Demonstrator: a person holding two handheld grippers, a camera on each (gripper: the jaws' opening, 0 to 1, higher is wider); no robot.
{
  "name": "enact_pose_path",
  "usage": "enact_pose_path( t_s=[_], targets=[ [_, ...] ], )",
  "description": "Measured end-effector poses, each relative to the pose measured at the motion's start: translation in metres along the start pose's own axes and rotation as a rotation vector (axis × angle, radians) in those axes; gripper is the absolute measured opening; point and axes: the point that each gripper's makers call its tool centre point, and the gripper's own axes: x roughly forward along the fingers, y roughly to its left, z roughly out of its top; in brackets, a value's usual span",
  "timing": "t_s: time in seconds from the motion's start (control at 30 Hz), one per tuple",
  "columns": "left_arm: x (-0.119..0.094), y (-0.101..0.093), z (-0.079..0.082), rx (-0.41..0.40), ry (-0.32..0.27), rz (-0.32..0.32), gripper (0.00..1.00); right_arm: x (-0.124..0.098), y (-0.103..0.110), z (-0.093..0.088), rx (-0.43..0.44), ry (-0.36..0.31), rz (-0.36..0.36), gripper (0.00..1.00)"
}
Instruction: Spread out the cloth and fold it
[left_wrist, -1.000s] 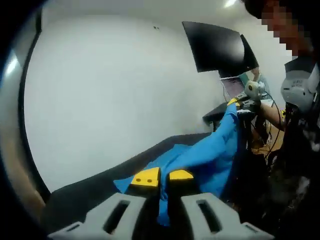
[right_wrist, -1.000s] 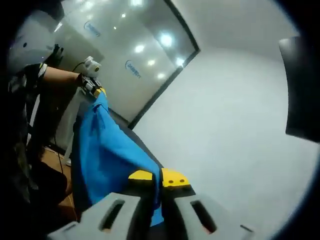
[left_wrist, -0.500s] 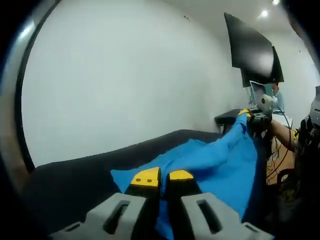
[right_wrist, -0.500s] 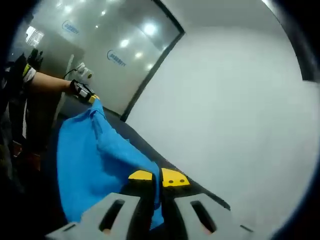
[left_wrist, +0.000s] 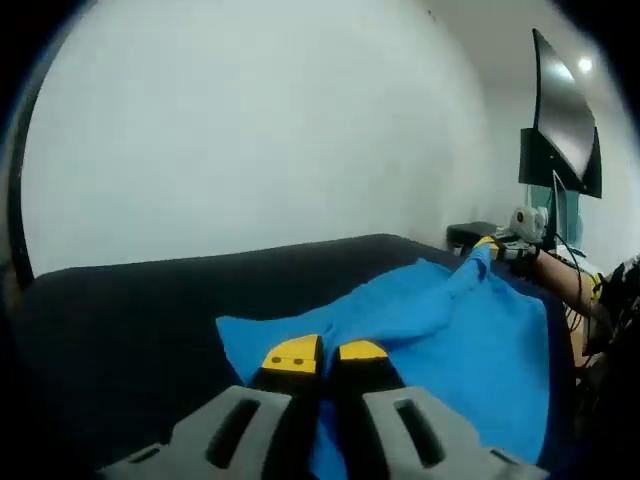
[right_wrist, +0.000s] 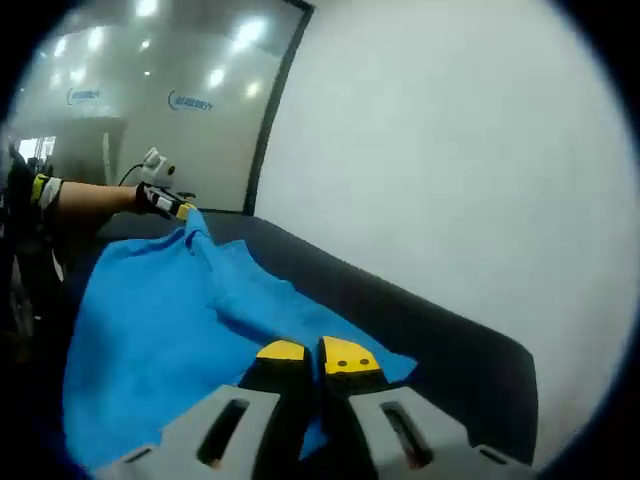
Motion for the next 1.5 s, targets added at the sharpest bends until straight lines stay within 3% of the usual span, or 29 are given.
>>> enact_pose_path(
  t_s=[0.27, 0.37, 0.53, 0.63, 0.7, 0.83, 0.87, 0.9, 0.97, 1.0, 1.07, 1.13, 1.17, 1.23, 1.3, 1.37, 1.4, 1.47, 1.5],
  targets=[
    [0.042, 0.043, -0.034, -0.1, 0.047, 0.03, 0.02, 0.046, -0.016, -0.039, 0.057, 0.087, 0.068, 0.01],
    [0.047, 0.046, -0.044, -0.164, 0.033, 0.031, 0.02, 0.059, -0.018, -0.046, 0.08, 0.106, 0.099, 0.01],
    [0.056, 0.064, -0.036, -0.18, 0.014, 0.085, 0.03, 0.075, -0.031, -0.046, 0.139, 0.073, 0.106, 0.01],
    [0.064, 0.088, -0.042, -0.084, 0.02, 0.165, 0.23, 0.082, -0.045, -0.058, 0.155, 0.088, 0.048, 0.09],
    [0.06, 0.088, -0.036, -0.125, -0.022, 0.136, 0.29, 0.078, -0.049, -0.056, 0.219, 0.06, 0.017, 0.13],
    [0.043, 0.088, 0.007, -0.251, -0.216, 0.076, 0.37, 0.065, -0.061, -0.037, 0.207, -0.01, 0.004, 0.18],
    [0.037, 0.082, 0.018, -0.218, -0.268, 0.062, 0.36, 0.06, -0.065, -0.03, 0.176, -0.034, -0.001, 0.21],
    [0.037, 0.075, 0.024, -0.146, -0.278, 0.052, 0.33, 0.056, -0.066, -0.025, 0.116, -0.032, 0.0, 0.25],
    [0.042, 0.049, 0.025, 0.107, -0.226, 0.014, 0.28, 0.051, -0.061, -0.015, 0.0, -0.001, 0.008, 0.3],
    [0.046, 0.04, 0.022, 0.217, -0.184, 0.0, 0.3, 0.051, -0.054, -0.004, -0.045, -0.026, 0.016, 0.31],
    [0.05, 0.022, 0.019, 0.329, -0.168, -0.026, 0.32, 0.055, -0.03, 0.016, -0.075, -0.089, 0.084, 0.31],
    [0.049, 0.0, 0.02, 0.344, -0.221, -0.116, 0.32, 0.065, 0.0, 0.018, -0.149, -0.08, 0.174, 0.32],
    [0.049, -0.004, 0.015, 0.343, -0.216, -0.133, 0.32, 0.071, 0.014, 0.012, -0.211, -0.043, 0.204, 0.32],
    [0.054, 0.005, 0.002, 0.377, -0.178, -0.095, 0.32, 0.086, 0.033, -0.004, -0.331, 0.006, 0.239, 0.29],
    [0.062, 0.011, -0.014, 0.404, -0.102, -0.071, 0.31, 0.097, 0.037, -0.017, -0.41, 0.041, 0.209, 0.23],
    [0.072, 0.011, -0.012, 0.376, -0.13, -0.058, 0.3, 0.111, 0.027, -0.027, -0.428, 0.059, 0.189, 0.2],
    [0.077, 0.014, -0.009, 0.338, -0.141, -0.03, 0.29, 0.115, 0.025, -0.02, -0.384, 0.01, 0.171, 0.18],
    [0.087, 0.044, -0.007, 0.295, -0.146, 0.113, 0.28, 0.121, 0.012, -0.019, -0.313, 0.009, 0.105, 0.18],
    [0.086, 0.06, -0.015, 0.343, -0.081, 0.195, 0.27, 0.123, 0.004, -0.018, -0.285, 0.002, 0.073, 0.18]
  ],
)
